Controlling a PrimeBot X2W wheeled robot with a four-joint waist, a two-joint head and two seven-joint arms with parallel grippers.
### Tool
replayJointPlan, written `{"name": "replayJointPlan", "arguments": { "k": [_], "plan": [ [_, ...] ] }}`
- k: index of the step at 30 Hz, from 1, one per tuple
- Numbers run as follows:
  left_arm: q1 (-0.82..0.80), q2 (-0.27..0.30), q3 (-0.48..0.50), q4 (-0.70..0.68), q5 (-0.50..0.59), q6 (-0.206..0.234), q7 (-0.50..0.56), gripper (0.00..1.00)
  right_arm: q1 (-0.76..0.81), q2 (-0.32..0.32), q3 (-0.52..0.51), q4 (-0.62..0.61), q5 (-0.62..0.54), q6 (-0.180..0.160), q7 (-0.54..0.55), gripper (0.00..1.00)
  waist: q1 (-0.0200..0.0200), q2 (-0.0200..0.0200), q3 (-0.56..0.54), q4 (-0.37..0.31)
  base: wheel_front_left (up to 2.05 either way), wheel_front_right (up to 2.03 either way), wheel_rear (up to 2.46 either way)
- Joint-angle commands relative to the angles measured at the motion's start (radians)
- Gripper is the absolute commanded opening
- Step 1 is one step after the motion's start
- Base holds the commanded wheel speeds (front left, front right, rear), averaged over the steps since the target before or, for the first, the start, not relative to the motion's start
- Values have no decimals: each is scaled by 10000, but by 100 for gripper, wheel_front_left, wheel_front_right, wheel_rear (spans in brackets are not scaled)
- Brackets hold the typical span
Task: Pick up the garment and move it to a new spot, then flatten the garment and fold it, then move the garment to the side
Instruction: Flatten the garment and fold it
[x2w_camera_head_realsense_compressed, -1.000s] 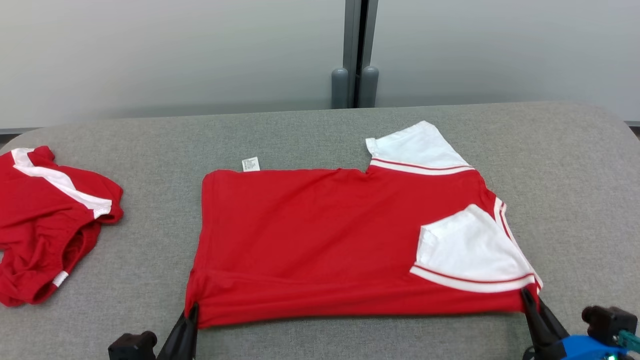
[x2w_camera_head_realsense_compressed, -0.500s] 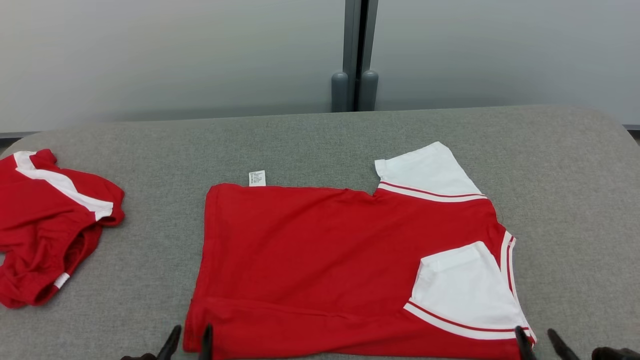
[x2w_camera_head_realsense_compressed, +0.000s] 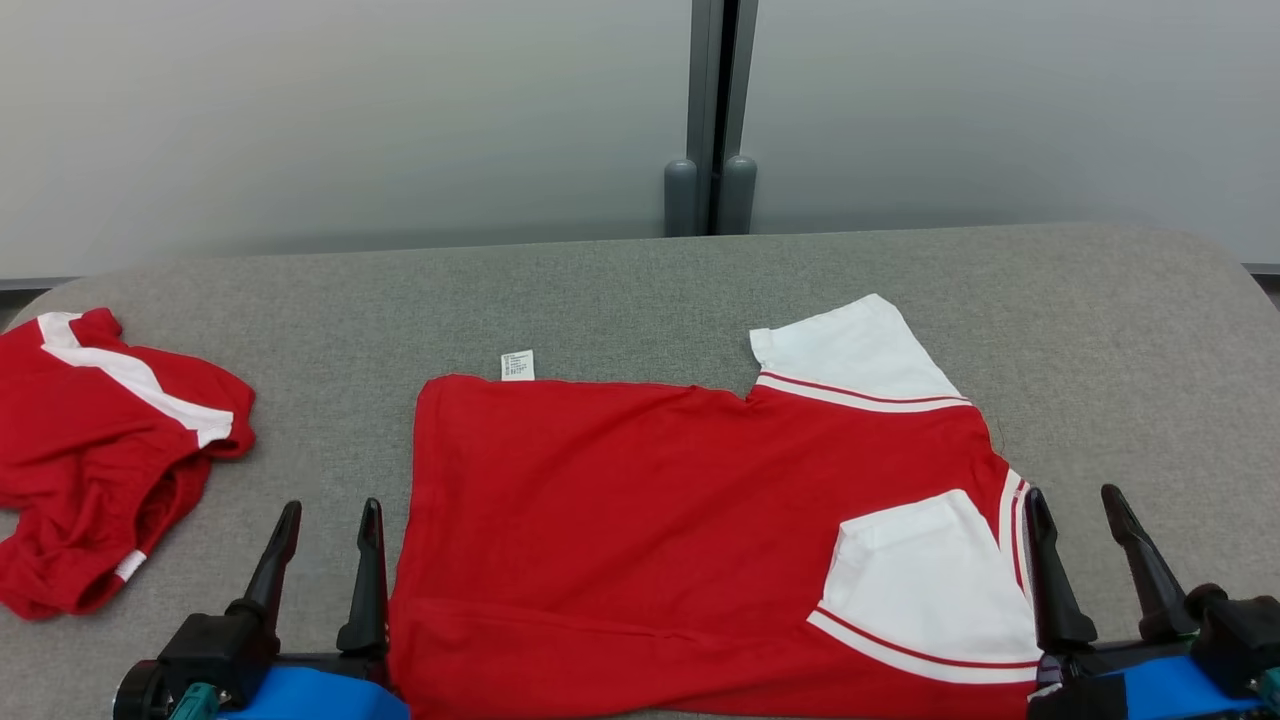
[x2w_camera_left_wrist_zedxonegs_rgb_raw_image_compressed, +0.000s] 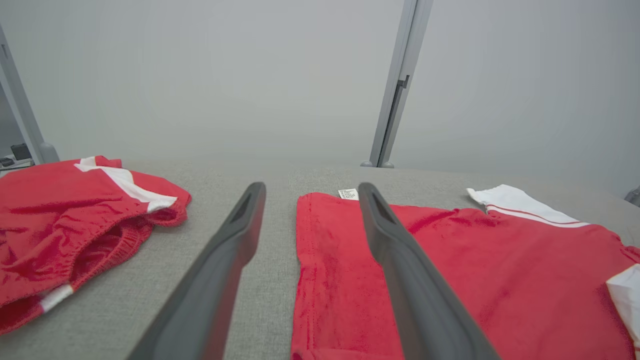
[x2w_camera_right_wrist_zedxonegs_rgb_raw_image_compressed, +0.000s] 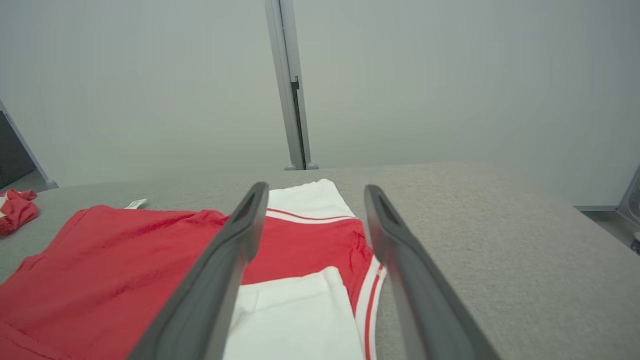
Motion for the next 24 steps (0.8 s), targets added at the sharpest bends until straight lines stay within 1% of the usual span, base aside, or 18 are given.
{"name": "replayJointPlan", "arguments": {
  "k": [1, 5, 10, 15, 19, 24],
  "plan": [
    [-162, -6, 86, -82, 130, 7, -38, 100, -159, 60, 27, -15, -85, 3, -90, 100, 0, 0, -11, 7, 0, 0, 0],
    [-279, -106, 422, -437, 694, -104, -41, 100, -569, 178, 273, 45, -340, 5, -264, 100, 0, 0, -24, 42, 0, 0, 0],
    [-388, -250, 807, -388, 1173, -168, -43, 100, -848, 353, 273, 152, -591, 5, -320, 100, 0, 0, -55, 121, 0, 0, 0],
    [-329, -438, 1215, -78, 1273, -355, -44, 100, -672, 463, 213, 354, -764, 5, -326, 100, 0, 0, -119, 196, 0, 0, 0],
    [-156, -527, 1409, 512, 1430, -682, -45, 100, -505, 484, 297, 994, -709, 3, -324, 100, 0, 0, -192, 183, 0, 0, 0],
    [-102, -633, 1570, 720, 1562, -832, -45, 100, -501, 482, 308, 1225, -602, 3, -325, 100, 0, 0, -199, 186, 0, 0, 0]
  ]
}}
